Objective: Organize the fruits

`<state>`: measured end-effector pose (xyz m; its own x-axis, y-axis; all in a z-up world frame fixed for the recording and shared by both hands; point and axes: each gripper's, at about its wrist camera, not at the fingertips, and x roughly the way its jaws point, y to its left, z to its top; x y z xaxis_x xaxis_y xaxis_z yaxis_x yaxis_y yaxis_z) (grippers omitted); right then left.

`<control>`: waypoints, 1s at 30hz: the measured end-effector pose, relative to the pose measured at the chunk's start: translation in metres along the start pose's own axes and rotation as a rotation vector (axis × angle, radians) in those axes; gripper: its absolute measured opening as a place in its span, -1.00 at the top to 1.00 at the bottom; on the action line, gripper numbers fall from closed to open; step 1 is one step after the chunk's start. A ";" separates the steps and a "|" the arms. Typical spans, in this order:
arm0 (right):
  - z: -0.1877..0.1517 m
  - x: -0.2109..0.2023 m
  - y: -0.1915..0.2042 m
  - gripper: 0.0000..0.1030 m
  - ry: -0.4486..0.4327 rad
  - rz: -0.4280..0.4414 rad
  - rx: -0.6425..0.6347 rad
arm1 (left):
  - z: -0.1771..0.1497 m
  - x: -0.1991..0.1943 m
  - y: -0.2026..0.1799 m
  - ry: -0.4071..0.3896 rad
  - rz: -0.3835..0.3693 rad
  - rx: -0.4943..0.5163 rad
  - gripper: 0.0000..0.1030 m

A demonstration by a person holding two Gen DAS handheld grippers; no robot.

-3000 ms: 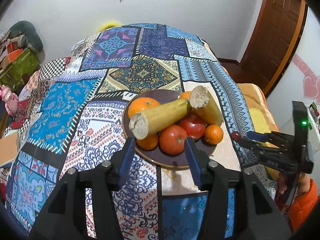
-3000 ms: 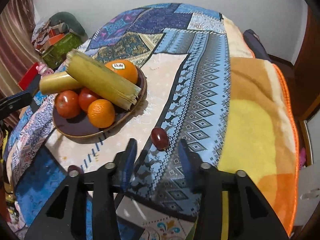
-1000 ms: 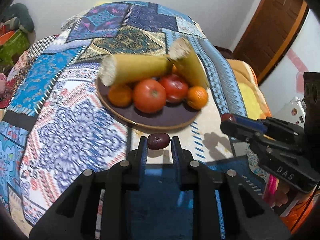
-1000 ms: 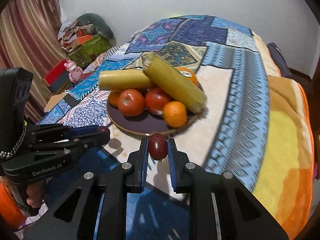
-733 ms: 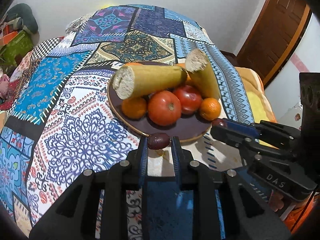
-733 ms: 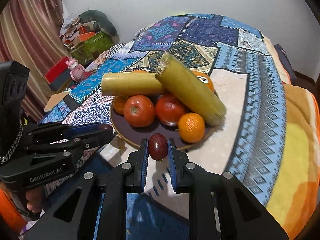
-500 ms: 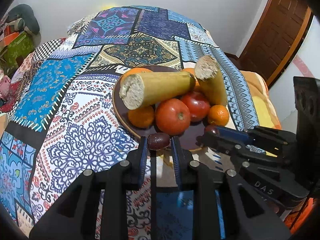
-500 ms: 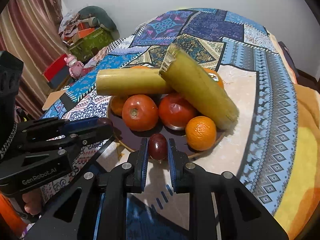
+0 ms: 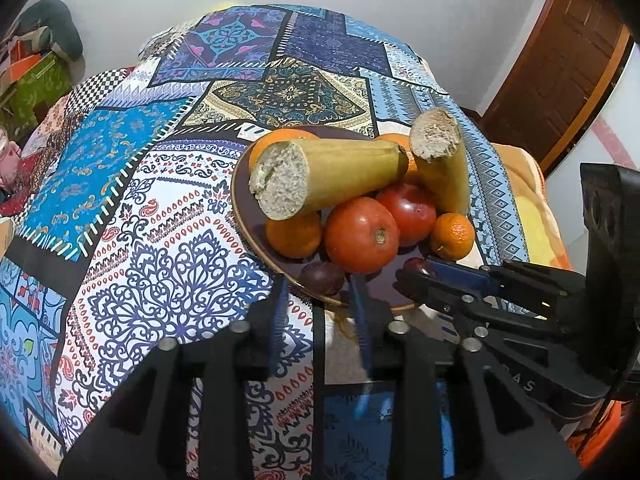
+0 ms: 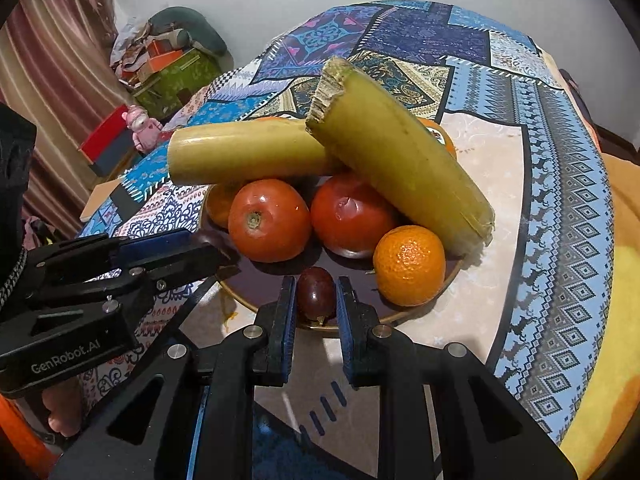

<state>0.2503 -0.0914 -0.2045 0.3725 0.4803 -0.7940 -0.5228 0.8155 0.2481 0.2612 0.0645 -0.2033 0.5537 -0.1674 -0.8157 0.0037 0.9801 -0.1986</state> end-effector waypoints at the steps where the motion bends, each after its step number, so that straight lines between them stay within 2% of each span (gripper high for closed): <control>1: 0.000 0.000 0.000 0.64 0.001 -0.001 0.000 | 0.000 -0.001 0.000 -0.006 0.001 -0.002 0.22; 3: 0.000 -0.003 0.000 0.61 0.001 -0.006 0.000 | -0.002 -0.006 -0.001 -0.018 0.004 0.002 0.14; 7: 0.000 -0.014 0.000 0.59 -0.019 -0.003 0.006 | -0.004 -0.019 -0.003 -0.044 0.007 0.010 0.13; 12: 0.001 -0.053 0.006 0.59 -0.096 -0.019 -0.007 | -0.005 -0.056 -0.008 -0.118 0.008 0.017 0.13; 21: -0.001 -0.166 0.031 0.59 -0.352 -0.057 -0.037 | -0.004 -0.169 -0.039 -0.374 0.009 0.069 0.13; 25: -0.008 -0.213 0.049 0.59 -0.465 -0.053 -0.053 | -0.015 -0.224 -0.056 -0.503 0.021 0.103 0.13; 30: -0.020 -0.255 0.072 0.57 -0.583 -0.046 -0.081 | -0.028 -0.273 -0.071 -0.623 0.035 0.132 0.09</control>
<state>0.1024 -0.1620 0.0051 0.7443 0.5616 -0.3613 -0.5443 0.8237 0.1590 0.0860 0.0379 0.0180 0.9356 -0.0799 -0.3438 0.0570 0.9955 -0.0763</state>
